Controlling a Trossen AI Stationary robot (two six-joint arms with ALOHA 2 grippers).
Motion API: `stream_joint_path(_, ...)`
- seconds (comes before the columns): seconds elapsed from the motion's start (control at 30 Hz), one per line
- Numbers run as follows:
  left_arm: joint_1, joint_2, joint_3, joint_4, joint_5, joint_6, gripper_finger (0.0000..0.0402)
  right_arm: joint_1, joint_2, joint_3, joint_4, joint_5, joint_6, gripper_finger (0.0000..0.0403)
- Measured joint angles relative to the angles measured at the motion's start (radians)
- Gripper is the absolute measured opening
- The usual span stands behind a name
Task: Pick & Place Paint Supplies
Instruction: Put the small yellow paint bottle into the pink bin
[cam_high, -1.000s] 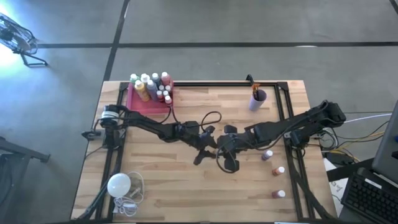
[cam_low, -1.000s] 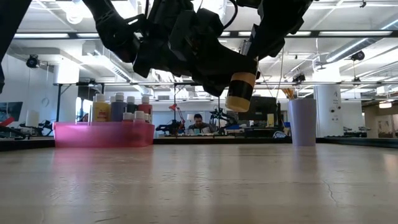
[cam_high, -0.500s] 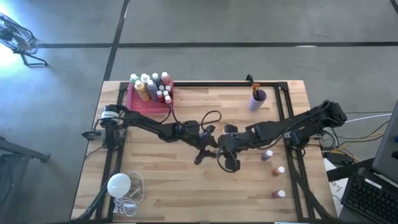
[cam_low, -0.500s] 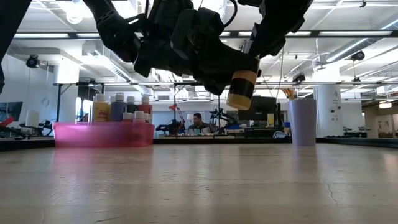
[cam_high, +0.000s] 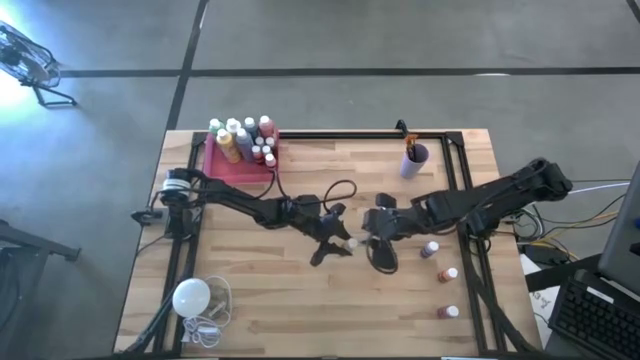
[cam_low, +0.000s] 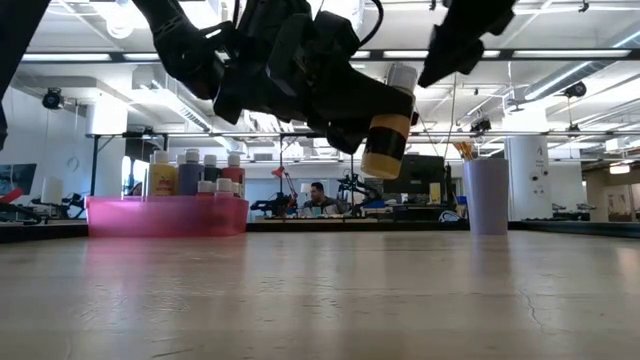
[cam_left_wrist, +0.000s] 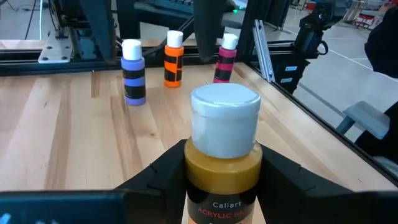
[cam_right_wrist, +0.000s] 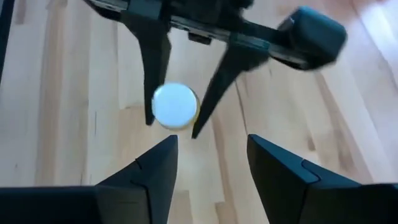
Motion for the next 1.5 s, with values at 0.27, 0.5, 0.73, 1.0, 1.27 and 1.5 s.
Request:
stream_joint_path(0.27,0.0,-0.03,0.0,0.001,0.001,0.015,0.0159,0.096,-0.108,-0.188,0.111,0.179,0.133,0.0196)
stream_joint_path(0.5,0.0,-0.04,0.018,0.009,0.0,0.027,0.0159,0.129,-0.115,-0.38,0.469,0.197,0.094,0.0182)
stream_joint_path(0.73,0.0,-0.047,0.04,0.015,-0.001,0.042,0.0159,0.13,-0.078,-0.477,0.717,0.195,0.022,0.018)
stream_joint_path(1.0,0.0,-0.047,0.055,0.012,-0.027,0.049,0.0159,0.129,-0.05,-0.49,0.787,0.196,-0.036,0.0215)
stream_joint_path(1.27,0.0,-0.047,0.06,0.011,-0.028,0.056,0.0159,0.126,0.026,-0.488,0.943,0.249,-0.108,0.0254)
stream_joint_path(1.5,0.0,-0.047,0.063,0.011,-0.028,0.059,0.0159,0.119,0.063,-0.486,0.98,0.301,-0.112,0.0264)
